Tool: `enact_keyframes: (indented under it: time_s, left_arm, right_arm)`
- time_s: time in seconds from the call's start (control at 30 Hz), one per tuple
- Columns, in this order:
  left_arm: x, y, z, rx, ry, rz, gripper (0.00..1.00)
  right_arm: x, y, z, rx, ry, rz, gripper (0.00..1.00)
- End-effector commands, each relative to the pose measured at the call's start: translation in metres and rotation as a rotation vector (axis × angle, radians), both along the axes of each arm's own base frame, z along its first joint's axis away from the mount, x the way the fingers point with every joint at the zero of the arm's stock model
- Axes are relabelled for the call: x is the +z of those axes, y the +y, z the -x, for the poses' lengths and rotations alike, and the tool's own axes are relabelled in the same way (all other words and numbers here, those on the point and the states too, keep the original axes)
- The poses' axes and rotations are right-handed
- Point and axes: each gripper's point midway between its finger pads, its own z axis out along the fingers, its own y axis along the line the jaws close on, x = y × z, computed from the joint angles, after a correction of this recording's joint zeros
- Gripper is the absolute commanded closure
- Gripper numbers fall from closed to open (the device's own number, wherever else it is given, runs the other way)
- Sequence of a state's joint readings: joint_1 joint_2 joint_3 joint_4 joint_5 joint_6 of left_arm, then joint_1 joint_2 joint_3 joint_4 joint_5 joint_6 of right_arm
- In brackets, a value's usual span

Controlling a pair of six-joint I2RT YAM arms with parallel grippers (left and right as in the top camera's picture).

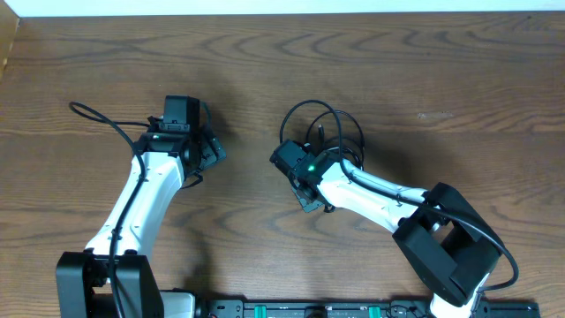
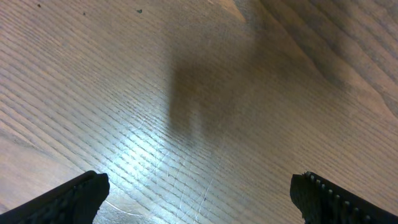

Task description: Untangle cables

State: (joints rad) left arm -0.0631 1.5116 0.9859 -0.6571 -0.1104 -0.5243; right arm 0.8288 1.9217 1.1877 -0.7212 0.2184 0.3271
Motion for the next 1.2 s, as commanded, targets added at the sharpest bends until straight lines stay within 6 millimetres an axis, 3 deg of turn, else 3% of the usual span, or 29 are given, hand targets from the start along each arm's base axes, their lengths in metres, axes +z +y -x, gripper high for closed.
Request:
enact_keyframes:
  time_s: [0.0,0.2,0.4,0.6,0.77,0.93,1.03,1.17]
  left_arm:
    - [-0.007,0.002,0.006,0.012,0.024,-0.001,0.00]
    - [-0.007,0.002,0.006,0.012,0.024,-0.001,0.00]
    - [-0.007,0.002,0.006,0.012,0.024,-0.001,0.00]
    - [-0.007,0.002,0.006,0.012,0.024,-0.001,0.00]
    - [-0.007,0.002,0.006,0.012,0.024,-0.001,0.00]
    - [-0.007,-0.002,0.005,0.004,0.022,0.020,0.02]
    - [-0.007,-0.014,0.002,-0.072,0.015,0.066,0.02]
    - [-0.004,-0.042,-0.006,-0.239,-0.017,0.181,0.02]
  right_arm:
    - [-0.002,-0.003,0.004,0.002,0.004,0.010,0.73]
    - [-0.002,-0.003,0.004,0.002,0.004,0.011,0.99]
    - [-0.001,-0.002,0.005,0.008,0.015,0.001,0.99]
    - [0.017,0.028,0.018,0.094,0.105,-0.191,0.99]
    - [0.062,0.058,0.022,0.193,0.129,-0.438,0.99]
    - [0.128,0.083,0.031,0.344,0.139,-0.741,0.99]
    - [0.163,0.088,0.036,0.424,0.136,-0.886,0.99]
    - [0.189,0.089,0.041,0.507,0.156,-1.024,0.99]
